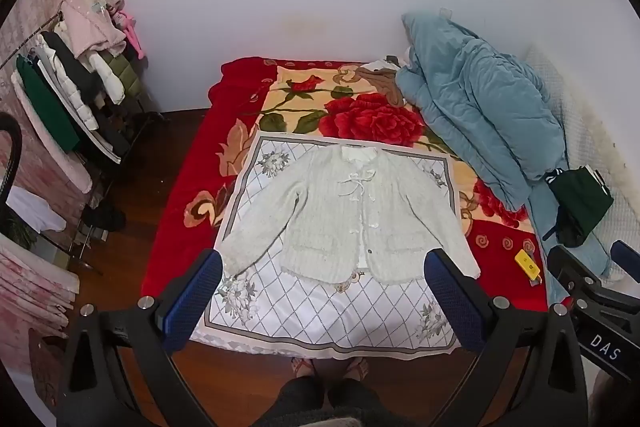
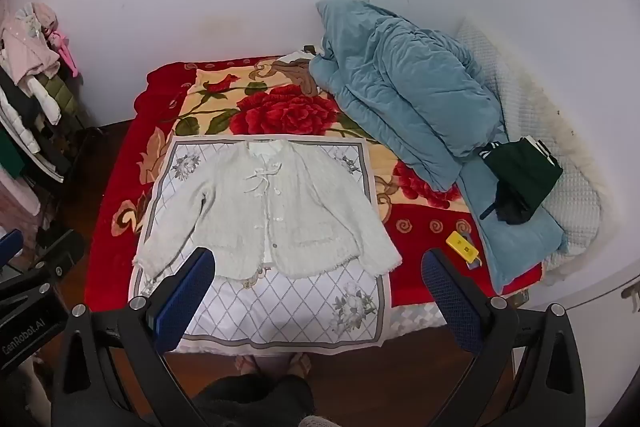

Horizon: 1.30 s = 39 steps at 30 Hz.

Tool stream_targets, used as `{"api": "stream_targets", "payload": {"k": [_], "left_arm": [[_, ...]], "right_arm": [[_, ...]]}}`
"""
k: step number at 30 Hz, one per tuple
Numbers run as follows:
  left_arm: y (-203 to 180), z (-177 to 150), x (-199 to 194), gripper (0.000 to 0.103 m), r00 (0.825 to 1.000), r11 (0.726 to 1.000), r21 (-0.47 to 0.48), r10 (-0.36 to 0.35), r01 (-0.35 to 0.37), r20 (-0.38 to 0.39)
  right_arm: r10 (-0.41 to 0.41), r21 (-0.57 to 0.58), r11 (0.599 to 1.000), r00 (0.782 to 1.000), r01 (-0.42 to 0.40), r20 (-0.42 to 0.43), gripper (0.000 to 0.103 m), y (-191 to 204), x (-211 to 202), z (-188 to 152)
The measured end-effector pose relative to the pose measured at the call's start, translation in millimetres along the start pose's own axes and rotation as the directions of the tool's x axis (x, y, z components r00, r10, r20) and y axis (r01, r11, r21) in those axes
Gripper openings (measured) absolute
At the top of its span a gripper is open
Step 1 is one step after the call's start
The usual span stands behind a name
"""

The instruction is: Fold large clothes

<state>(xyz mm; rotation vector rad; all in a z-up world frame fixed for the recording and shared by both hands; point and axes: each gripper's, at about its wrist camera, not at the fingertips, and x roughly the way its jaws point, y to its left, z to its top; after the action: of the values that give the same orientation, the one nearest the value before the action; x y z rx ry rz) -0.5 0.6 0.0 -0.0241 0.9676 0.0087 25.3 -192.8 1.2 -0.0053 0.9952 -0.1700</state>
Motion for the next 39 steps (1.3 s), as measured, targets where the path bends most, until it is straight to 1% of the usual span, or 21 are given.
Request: {"api": "stream_targets", "payload": {"k": [2, 3, 9, 10, 13, 20, 22, 30, 39], "left_arm": [[1, 0, 0, 0.103, 1.000, 1.000, -0.004, -0.009, 0.009, -0.002], [0, 0, 0, 0.103, 1.000, 1.000, -0.001, 0.001, -0.001, -0.003], [4, -1, -2, 0.103, 1.000, 1.000, -0.004, 0.000, 0.000, 0.003], [9, 1, -3, 0.103, 1.000, 1.000, 0.005, 0.010, -0.010, -0.003], [13, 2, -3, 0.103, 1.000, 1.000, 0.005, 0.008, -0.008, -0.001], [10, 2, -4, 0.103, 1.000, 1.000, 0.002, 0.009, -0.009, -0.001], [11, 2, -7, 0.103, 1.000, 1.000, 0.002, 0.009, -0.009, -0.002], [4, 6, -3, 0.103, 1.000, 1.000, 0.007, 0.011, -0.011, -0.001], [5, 7, -3, 0.103, 1.000, 1.000, 0.004, 0.010, -0.010, 0.000]], "right_arm": [[0.001, 0.003, 1.000, 1.000, -0.001, 0.002, 0.103, 0, 0, 0], [0.001, 0.003, 1.000, 1.000, -0.001, 0.001, 0.103, 1, 0, 0], [0.007, 0.001, 1.000, 1.000, -0.007, 0.003, 0.103, 0, 0, -1], [0.010, 0.002, 1.000, 1.000, -0.010, 0.004, 0.103, -2, -3, -1], [0.011, -0.002, 1.000, 1.000, -0.011, 0.007, 0.103, 3, -2, -1], [0.005, -0.002, 1.000, 1.000, -0.005, 0.009, 0.103, 10, -4, 3], [0.007, -0.007, 1.000, 1.000, -0.007, 0.010, 0.103, 10, -6, 9], [0.007, -0.012, 1.000, 1.000, -0.007, 0.019, 0.103, 10, -11, 10], [0.012, -0.013, 1.000, 1.000, -0.012, 0.021, 0.103, 11, -13, 16]]}}
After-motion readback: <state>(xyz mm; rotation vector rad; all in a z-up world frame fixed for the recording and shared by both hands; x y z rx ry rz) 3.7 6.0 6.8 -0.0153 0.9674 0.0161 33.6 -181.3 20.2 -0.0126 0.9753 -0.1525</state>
